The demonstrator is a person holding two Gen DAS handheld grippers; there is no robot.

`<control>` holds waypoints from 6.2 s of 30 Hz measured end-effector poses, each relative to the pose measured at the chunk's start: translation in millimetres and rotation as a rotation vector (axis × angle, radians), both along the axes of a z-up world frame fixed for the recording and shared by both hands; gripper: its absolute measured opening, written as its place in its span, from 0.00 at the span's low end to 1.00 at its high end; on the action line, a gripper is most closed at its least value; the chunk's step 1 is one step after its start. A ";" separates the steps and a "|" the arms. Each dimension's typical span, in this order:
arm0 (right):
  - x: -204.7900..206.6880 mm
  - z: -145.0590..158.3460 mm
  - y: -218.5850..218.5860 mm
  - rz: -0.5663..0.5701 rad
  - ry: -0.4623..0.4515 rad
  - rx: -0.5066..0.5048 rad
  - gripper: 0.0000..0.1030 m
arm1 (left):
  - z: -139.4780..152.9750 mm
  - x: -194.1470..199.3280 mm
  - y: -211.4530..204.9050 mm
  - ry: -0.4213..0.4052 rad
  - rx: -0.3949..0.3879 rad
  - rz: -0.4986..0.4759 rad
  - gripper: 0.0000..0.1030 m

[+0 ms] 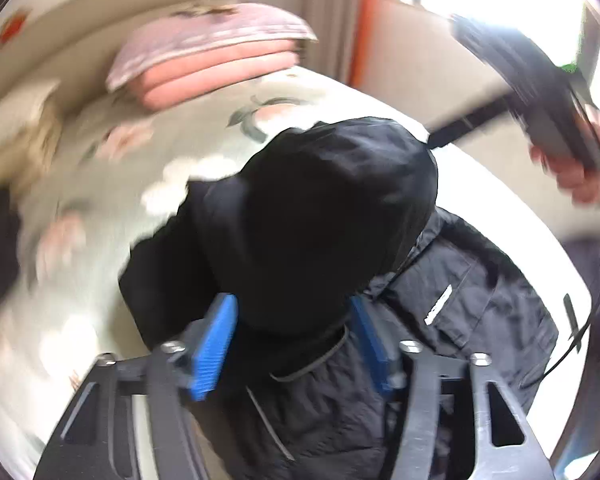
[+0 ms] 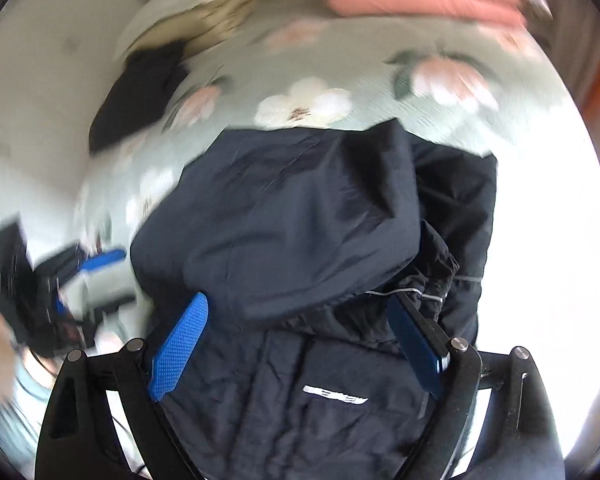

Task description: Fold large clothes

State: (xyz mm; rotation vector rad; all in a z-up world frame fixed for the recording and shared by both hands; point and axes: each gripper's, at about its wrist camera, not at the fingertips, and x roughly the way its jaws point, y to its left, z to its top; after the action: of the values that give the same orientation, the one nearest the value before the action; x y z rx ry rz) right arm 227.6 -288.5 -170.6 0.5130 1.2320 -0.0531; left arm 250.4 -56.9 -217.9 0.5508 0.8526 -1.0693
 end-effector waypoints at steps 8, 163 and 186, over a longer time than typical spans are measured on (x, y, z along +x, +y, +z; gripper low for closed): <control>25.8 -33.2 -7.7 -0.045 0.115 0.068 0.90 | -37.6 1.2 -50.4 -0.064 0.119 -0.104 0.60; -364.0 -75.7 37.9 -0.259 0.211 -0.292 0.74 | -106.2 -125.5 257.8 0.461 0.043 0.586 0.54; -428.9 -140.9 6.4 -0.057 0.241 -0.089 0.80 | -170.9 -185.0 282.2 0.697 0.042 0.772 0.62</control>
State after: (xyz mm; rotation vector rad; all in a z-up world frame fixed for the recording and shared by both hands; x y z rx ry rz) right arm -201.3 -282.1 -311.5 0.4737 1.4429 -0.2225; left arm 65.4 225.3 -388.8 -0.1634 1.5357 -0.5054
